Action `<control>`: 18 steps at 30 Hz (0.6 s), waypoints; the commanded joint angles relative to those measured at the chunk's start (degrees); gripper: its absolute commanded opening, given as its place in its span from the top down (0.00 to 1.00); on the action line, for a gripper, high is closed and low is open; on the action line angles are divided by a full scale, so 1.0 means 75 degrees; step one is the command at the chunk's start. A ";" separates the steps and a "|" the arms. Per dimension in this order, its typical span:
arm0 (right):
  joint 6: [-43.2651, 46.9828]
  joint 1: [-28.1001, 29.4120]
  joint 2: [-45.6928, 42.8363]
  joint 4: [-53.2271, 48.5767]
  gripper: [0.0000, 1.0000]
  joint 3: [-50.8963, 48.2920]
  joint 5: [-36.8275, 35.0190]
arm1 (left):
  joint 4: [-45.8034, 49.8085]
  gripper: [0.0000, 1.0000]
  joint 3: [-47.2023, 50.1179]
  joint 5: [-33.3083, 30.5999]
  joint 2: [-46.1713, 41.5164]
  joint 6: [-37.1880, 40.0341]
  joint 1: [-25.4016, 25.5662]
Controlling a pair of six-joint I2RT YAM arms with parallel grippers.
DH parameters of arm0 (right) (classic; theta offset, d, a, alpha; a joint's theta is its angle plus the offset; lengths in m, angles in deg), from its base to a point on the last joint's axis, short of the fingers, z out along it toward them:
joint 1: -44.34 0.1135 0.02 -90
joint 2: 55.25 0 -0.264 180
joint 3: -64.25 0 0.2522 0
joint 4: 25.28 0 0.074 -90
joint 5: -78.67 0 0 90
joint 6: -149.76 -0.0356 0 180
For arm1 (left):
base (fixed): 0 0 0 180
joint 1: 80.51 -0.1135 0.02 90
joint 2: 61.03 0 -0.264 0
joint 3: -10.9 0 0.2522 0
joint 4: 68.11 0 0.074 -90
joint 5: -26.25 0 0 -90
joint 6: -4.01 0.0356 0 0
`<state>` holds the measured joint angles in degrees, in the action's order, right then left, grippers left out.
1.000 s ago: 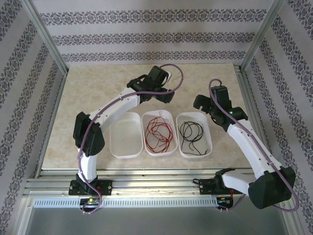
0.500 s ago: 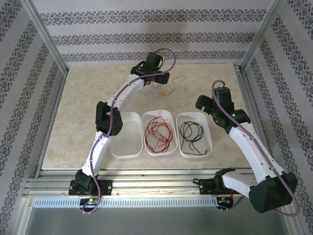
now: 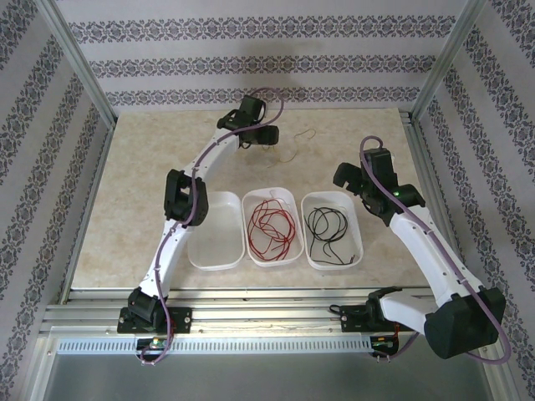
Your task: Untangle the cables
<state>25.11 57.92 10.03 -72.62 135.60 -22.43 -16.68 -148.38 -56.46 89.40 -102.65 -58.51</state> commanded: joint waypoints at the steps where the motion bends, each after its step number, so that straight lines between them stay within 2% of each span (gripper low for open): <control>1: -0.0138 -0.0103 0.0077 0.0046 0.02 -0.0049 0.0081 | 0.0086 0.23 -0.0182 0.0144 0.0179 -0.0400 -0.0098; 6: -0.0138 -0.0109 0.0199 0.0081 0.02 -0.0041 0.0135 | 0.0243 0.27 -0.0130 0.0118 0.0315 -0.0541 -0.0104; 13: -0.0172 -0.0090 0.0419 0.0164 0.02 0.0010 0.0346 | 0.0111 0.42 -0.0100 0.0287 0.0529 -0.0765 -0.0121; 18: -0.0164 -0.0095 0.0415 0.0153 0.02 0.0002 0.0334 | 0.0120 0.44 -0.0101 0.0307 0.0662 -0.0907 -0.0167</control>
<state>24.91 57.92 13.07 -72.14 135.60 -20.31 -16.24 -148.38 -54.71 92.72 -107.70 -58.69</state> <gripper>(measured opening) 0.983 0.558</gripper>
